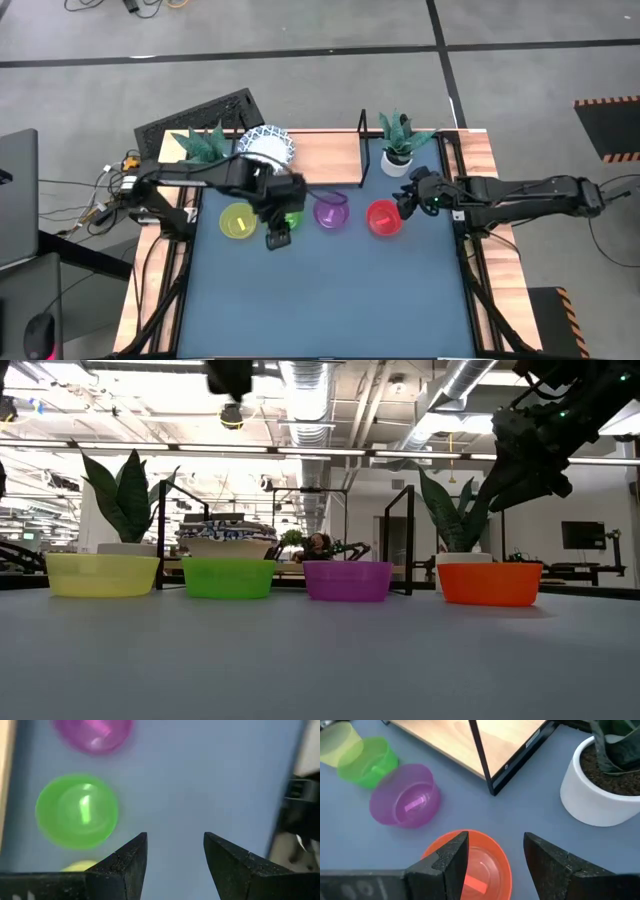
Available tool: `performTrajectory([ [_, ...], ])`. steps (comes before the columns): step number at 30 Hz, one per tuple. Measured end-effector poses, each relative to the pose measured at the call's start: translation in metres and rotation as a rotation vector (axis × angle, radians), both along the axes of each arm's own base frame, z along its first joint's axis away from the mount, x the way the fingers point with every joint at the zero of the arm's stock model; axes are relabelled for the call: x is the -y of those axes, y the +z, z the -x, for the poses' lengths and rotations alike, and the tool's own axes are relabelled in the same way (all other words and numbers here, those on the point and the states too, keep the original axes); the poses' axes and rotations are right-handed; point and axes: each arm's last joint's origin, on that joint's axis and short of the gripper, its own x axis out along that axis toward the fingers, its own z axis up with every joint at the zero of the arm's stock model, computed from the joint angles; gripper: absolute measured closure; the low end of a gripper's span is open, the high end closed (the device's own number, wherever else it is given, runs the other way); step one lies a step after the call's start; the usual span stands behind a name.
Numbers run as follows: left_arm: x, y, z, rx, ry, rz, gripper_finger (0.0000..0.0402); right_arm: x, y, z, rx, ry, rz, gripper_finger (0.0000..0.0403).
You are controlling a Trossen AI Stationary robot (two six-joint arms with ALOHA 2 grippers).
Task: Place and stack bowls onto a shelf
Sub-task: Put the yellow bowl on the shelf
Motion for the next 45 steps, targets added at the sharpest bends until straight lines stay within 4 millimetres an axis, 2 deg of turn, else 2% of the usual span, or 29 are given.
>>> performTrajectory([
  [4, 0.006, -0.03, 0.029, -0.068, 0.123, -0.063, 0.0223, 0.001, -0.002, -0.002, -0.02, 0.004, 0.005, 0.0188],
  [15, 0.0, -0.14, 0.107, -0.245, 0.415, -0.078, 0.0223, 0.003, -0.002, -0.006, 0.001, -0.001, 0.0, 0.0188],
  [19, -0.002, -0.165, 0.119, -0.231, 0.488, -0.058, 0.0223, 0.003, 0.0, -0.007, 0.027, -0.001, 0.002, 0.0188],
  [24, -0.001, -0.184, 0.118, -0.17, 0.524, -0.02, 0.0223, 0.003, 0.0, -0.007, 0.028, -0.001, 0.003, 0.0188],
  [28, -0.001, -0.198, 0.115, -0.159, 0.531, -0.029, 0.0228, 0.003, 0.0, -0.007, 0.027, -0.001, 0.003, 0.0188],
  [30, -0.001, -0.203, 0.115, -0.182, 0.531, -0.034, 0.0246, 0.003, 0.0, -0.007, 0.026, -0.001, 0.002, 0.0188],
  [32, -0.001, -0.208, 0.115, -0.212, 0.53, -0.045, 0.0283, 0.003, 0.0, -0.007, 0.025, -0.001, 0.002, 0.0188],
  [35, -0.001, -0.21, 0.113, -0.226, 0.527, -0.046, 0.0362, 0.003, 0.0, -0.007, 0.025, -0.001, 0.002, 0.0188],
  [37, -0.001, -0.209, 0.112, -0.223, 0.527, -0.046, 0.0388, 0.003, 0.0, -0.007, 0.025, -0.001, 0.002, 0.0188],
  [40, 0.0, -0.201, 0.106, -0.209, 0.533, -0.025, 0.0398, 0.003, 0.0, -0.007, 0.024, -0.001, 0.002, 0.0188],
  [45, 0.005, -0.164, 0.089, -0.183, 0.524, 0.04, 0.0401, 0.003, 0.0, -0.007, 0.025, -0.001, 0.002, 0.0188],
])
